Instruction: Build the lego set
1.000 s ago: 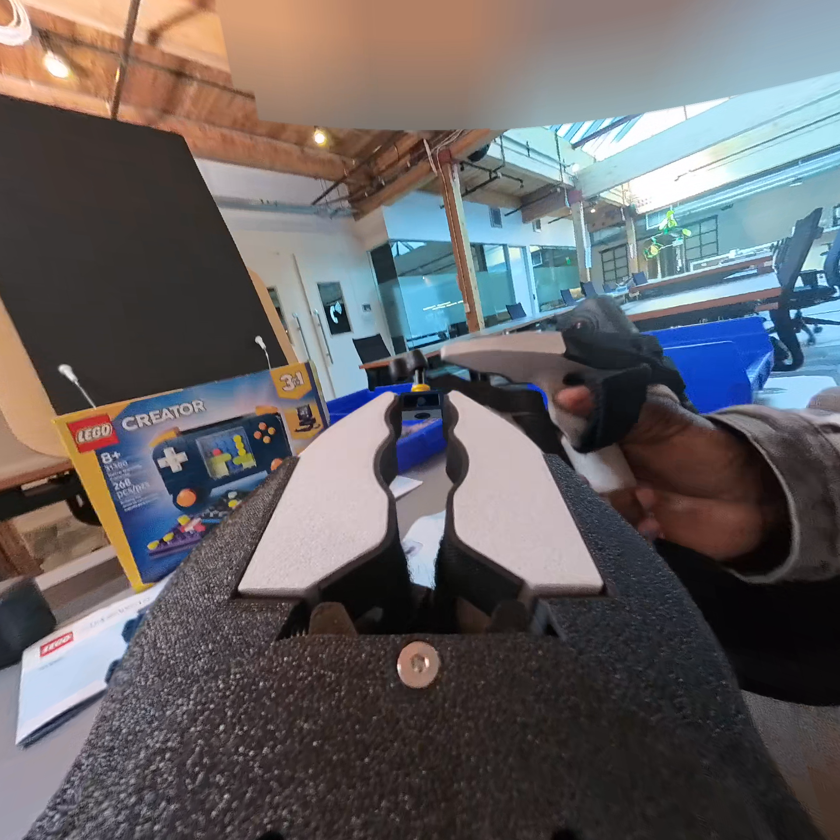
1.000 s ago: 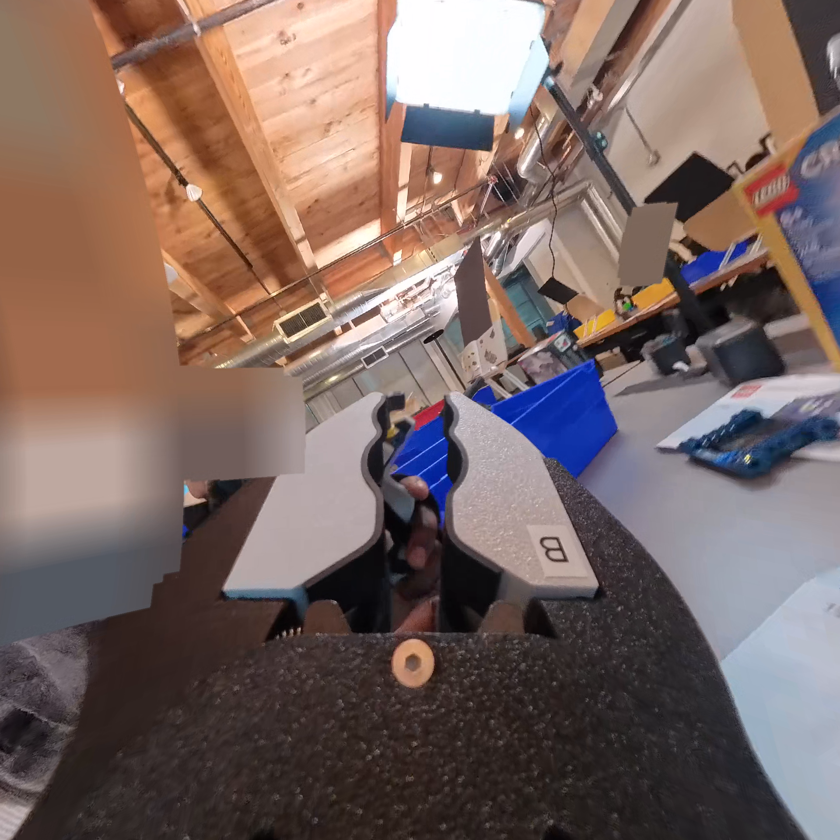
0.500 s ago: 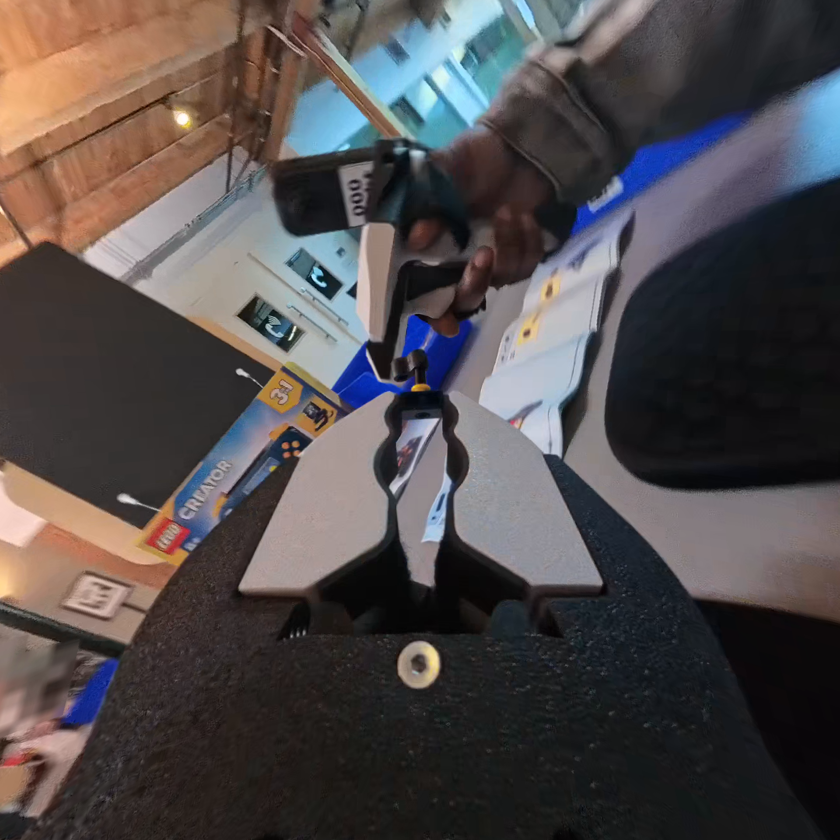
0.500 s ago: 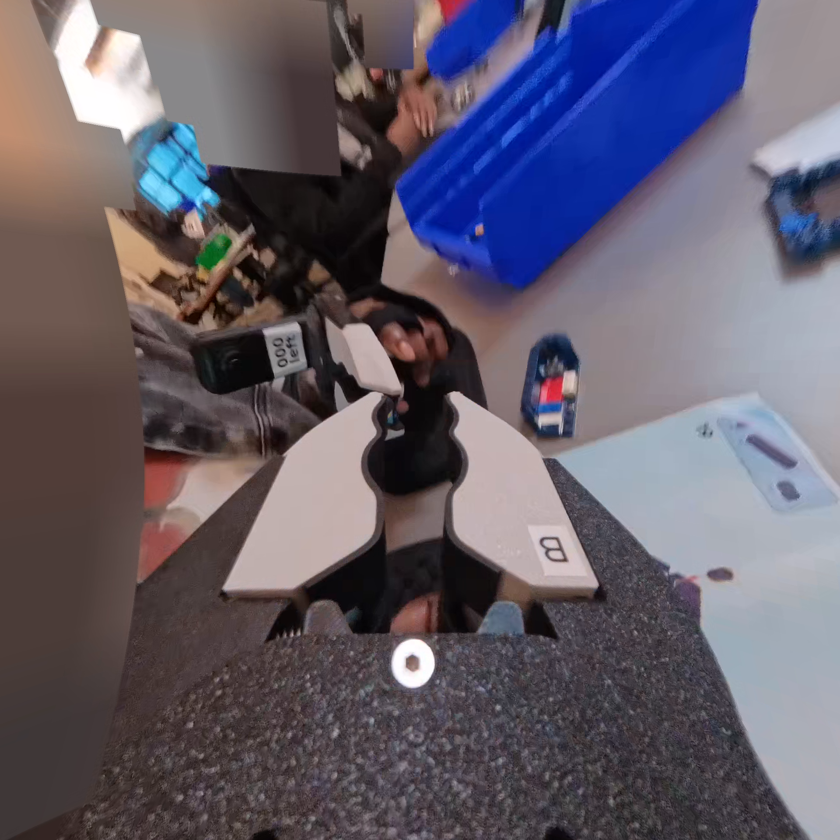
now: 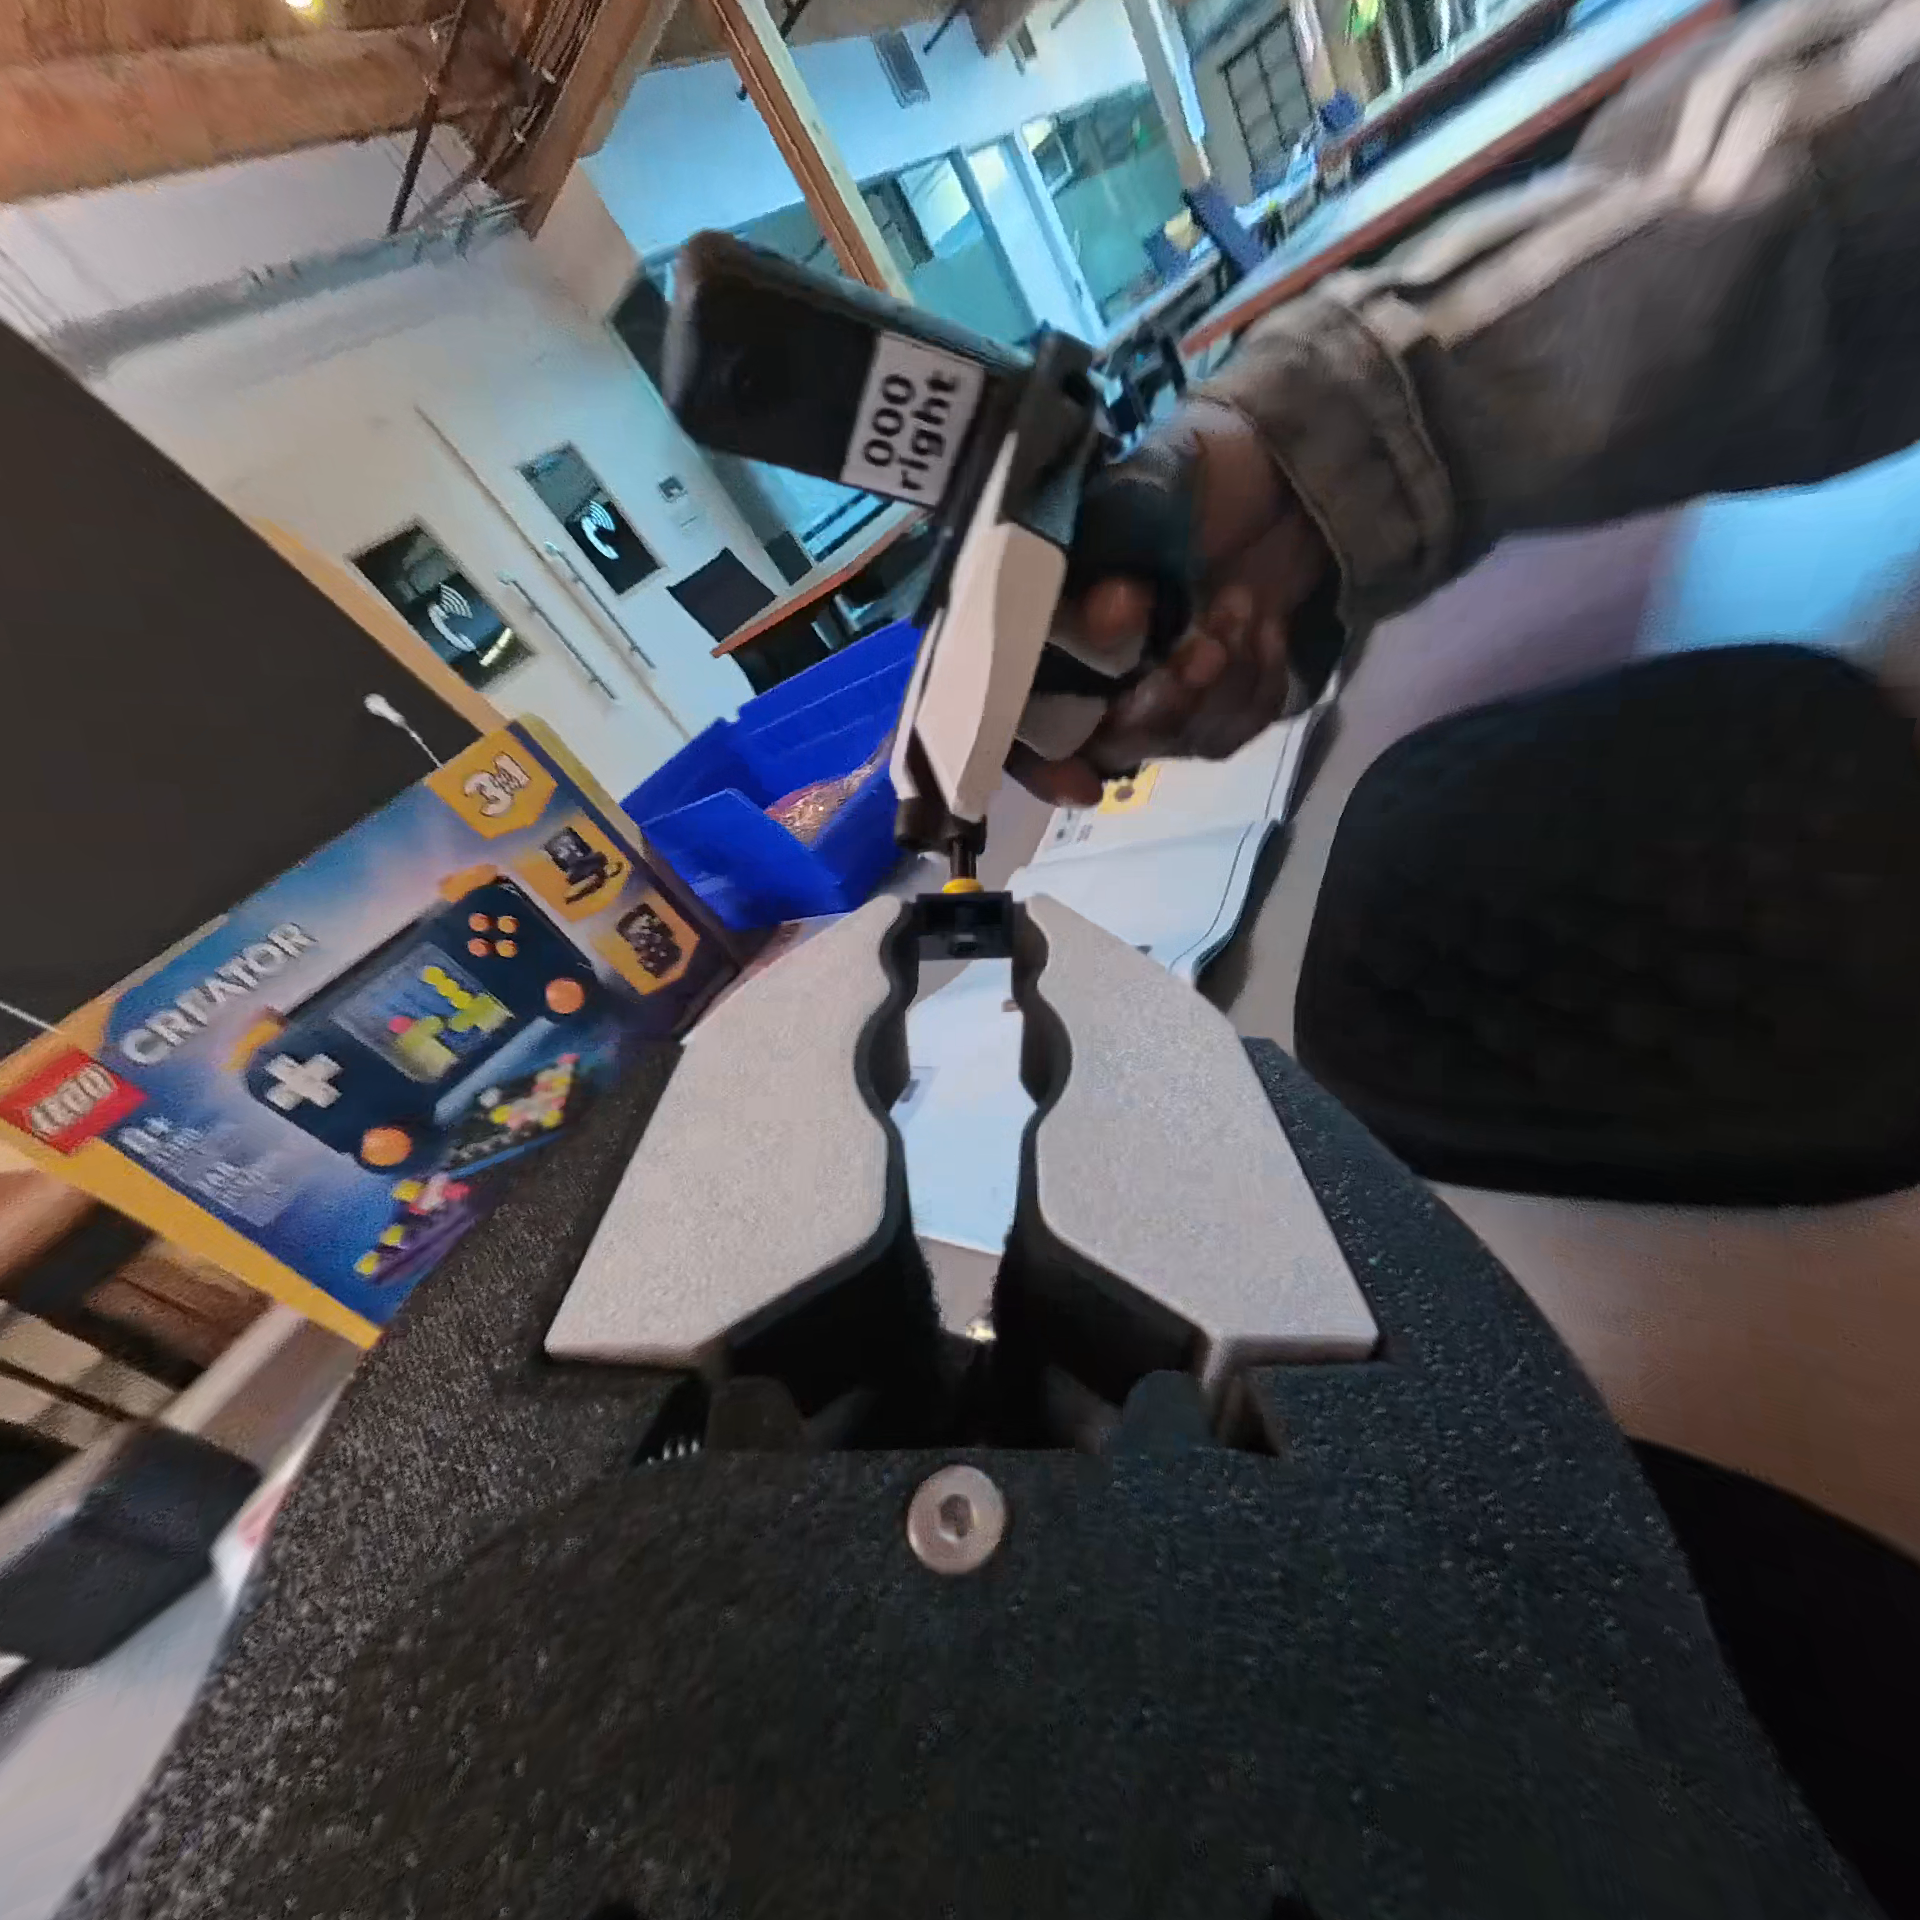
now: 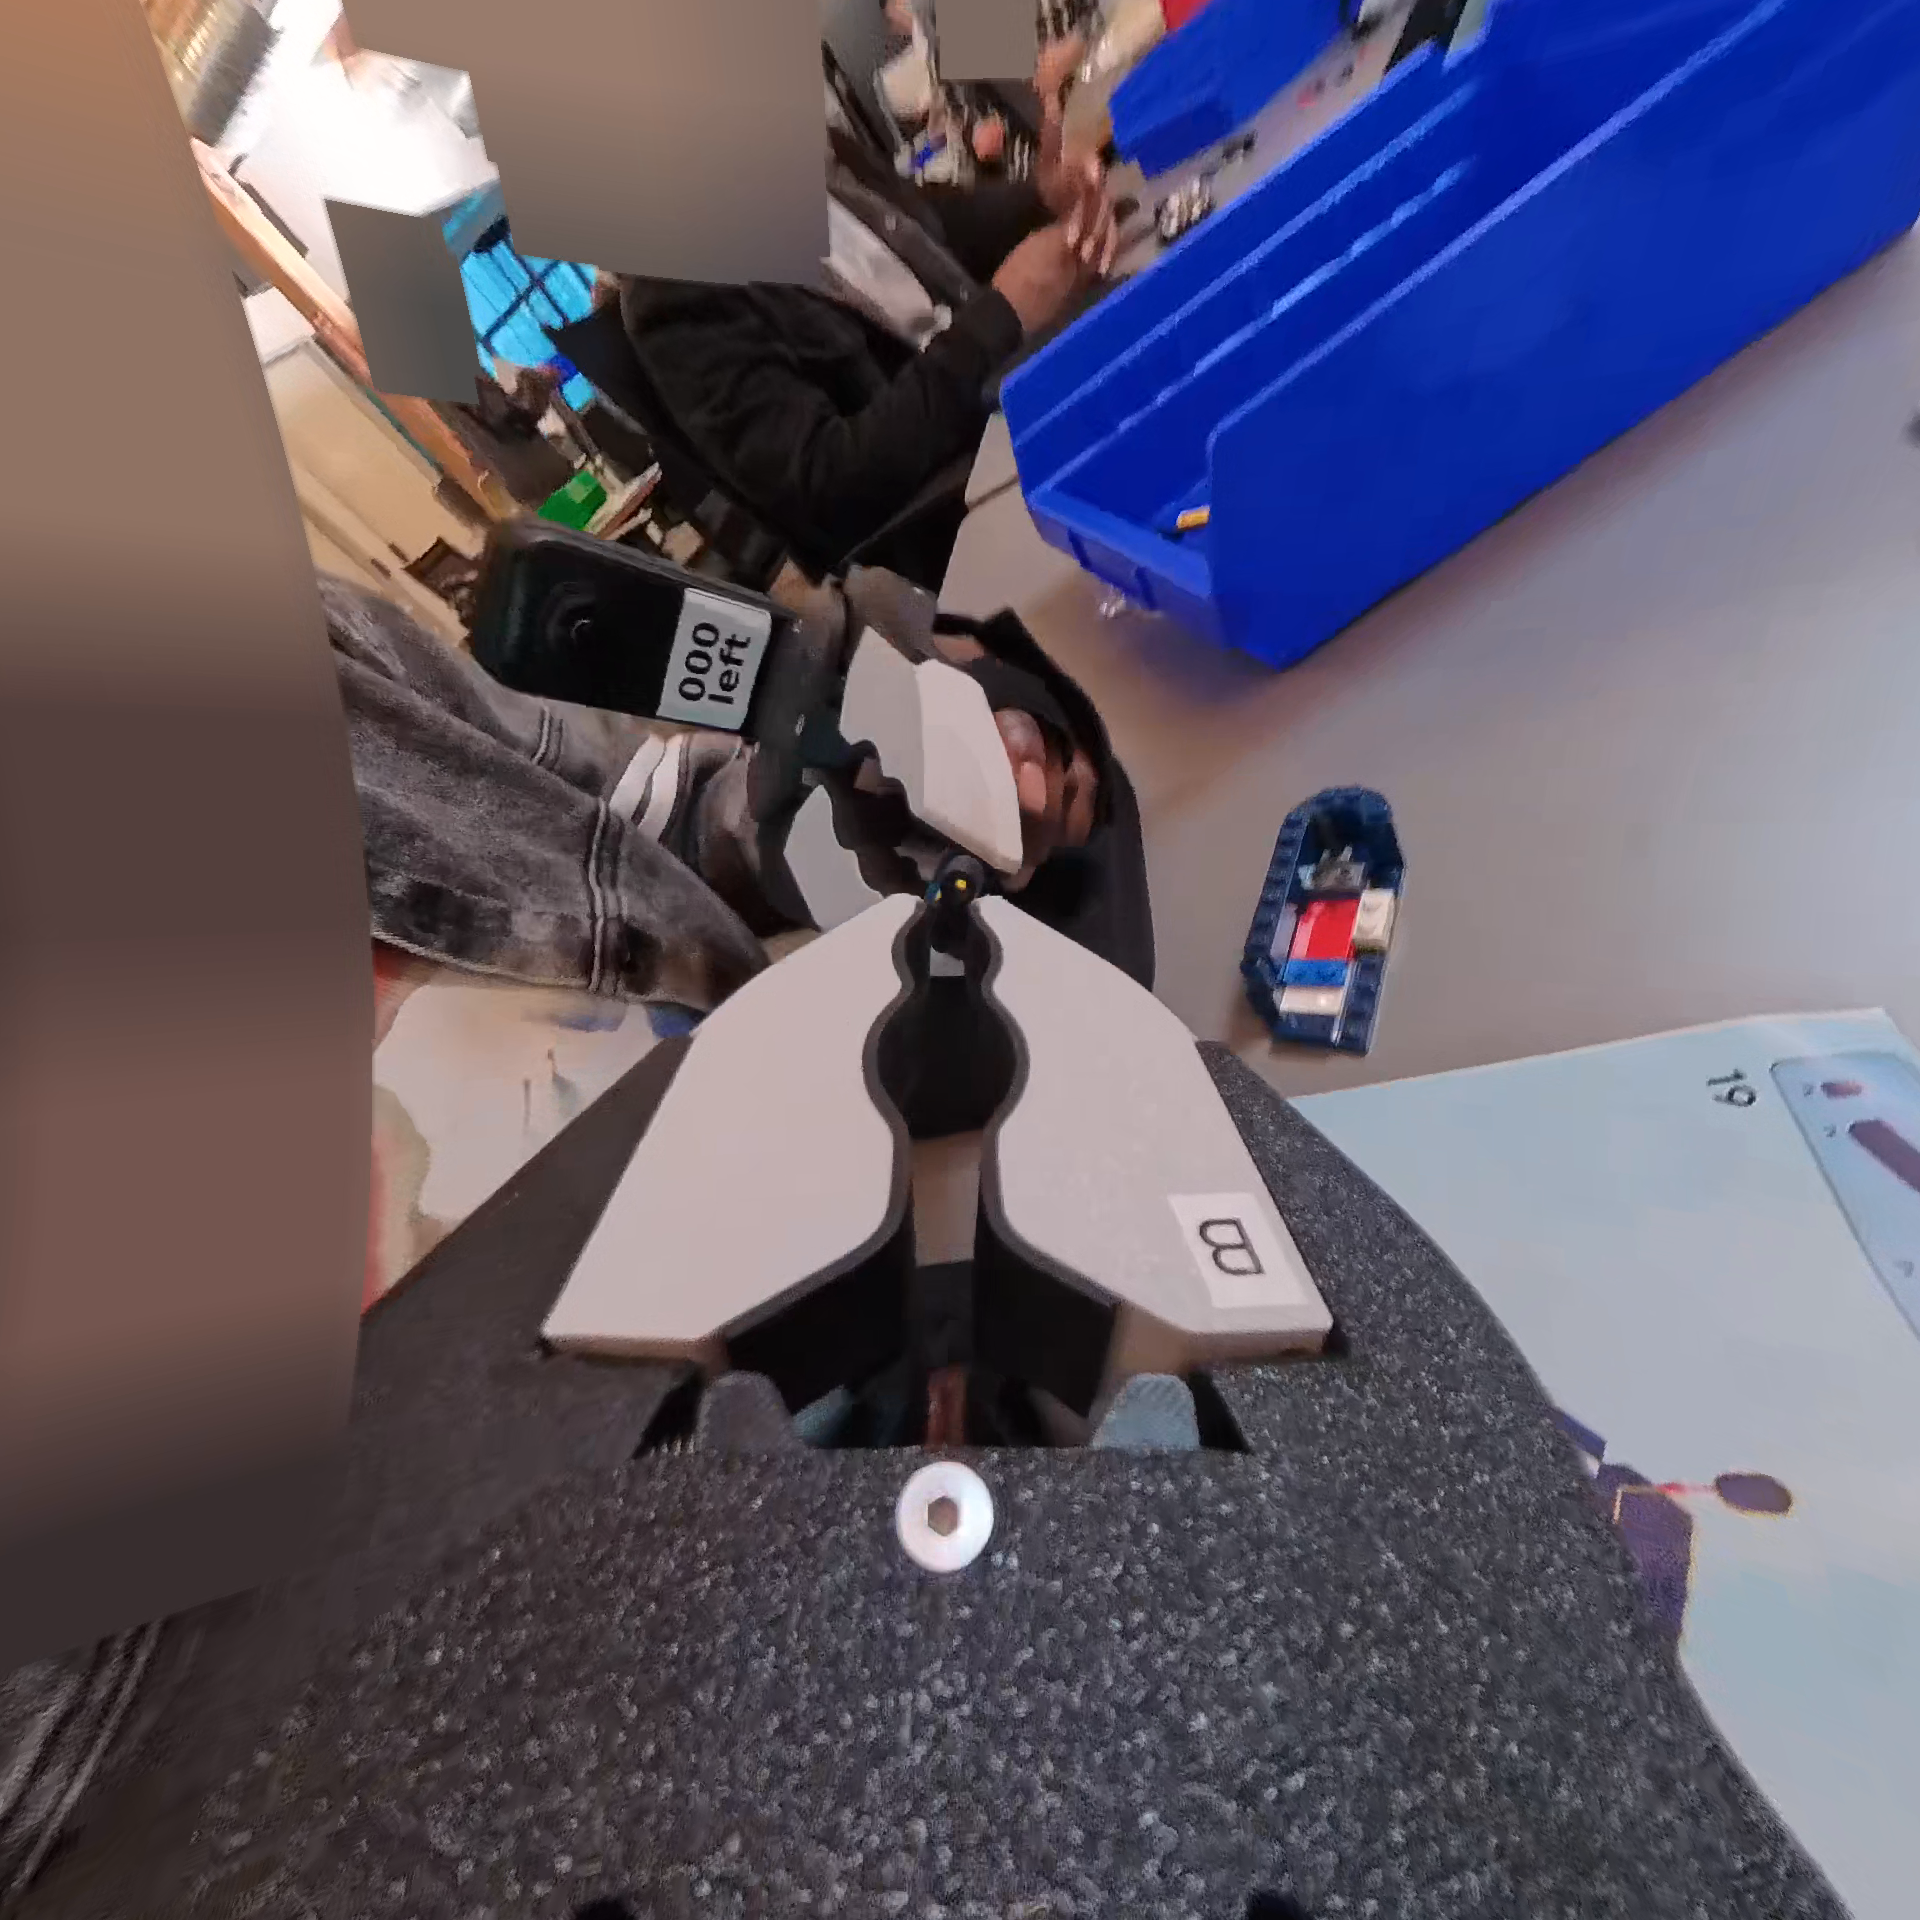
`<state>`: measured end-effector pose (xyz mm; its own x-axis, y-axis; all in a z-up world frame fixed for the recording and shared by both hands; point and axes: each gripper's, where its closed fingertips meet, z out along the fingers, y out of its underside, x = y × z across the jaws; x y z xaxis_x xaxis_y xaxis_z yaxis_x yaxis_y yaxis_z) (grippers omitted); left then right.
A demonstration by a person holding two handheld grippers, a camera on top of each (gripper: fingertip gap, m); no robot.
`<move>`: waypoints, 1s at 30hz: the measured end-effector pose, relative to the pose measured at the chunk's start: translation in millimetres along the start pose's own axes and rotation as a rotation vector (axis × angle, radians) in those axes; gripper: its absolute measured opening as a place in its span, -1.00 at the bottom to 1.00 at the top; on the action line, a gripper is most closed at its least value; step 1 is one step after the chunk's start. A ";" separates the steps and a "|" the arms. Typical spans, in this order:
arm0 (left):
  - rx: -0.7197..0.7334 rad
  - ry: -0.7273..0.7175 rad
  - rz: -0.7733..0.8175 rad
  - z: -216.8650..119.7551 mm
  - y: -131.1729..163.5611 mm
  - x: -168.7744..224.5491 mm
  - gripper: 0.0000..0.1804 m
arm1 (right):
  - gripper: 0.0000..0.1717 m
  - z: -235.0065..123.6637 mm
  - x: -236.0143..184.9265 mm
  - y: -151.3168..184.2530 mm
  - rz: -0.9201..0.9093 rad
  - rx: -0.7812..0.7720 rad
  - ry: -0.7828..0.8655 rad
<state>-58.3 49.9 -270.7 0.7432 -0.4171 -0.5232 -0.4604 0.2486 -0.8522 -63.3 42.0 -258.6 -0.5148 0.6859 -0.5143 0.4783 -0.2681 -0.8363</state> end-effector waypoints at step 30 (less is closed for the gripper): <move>-0.081 0.031 -0.020 11.6 8.4 5.5 -1.00 | -0.95 65.7 -18.7 63.6 0.083 -0.156 -0.080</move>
<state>-52.4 59.9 -280.8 0.7377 -0.4485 -0.5046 -0.4843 0.1691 -0.8584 -70.0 -32.3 -314.7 -0.5207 0.6085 -0.5989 0.6226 -0.2094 -0.7540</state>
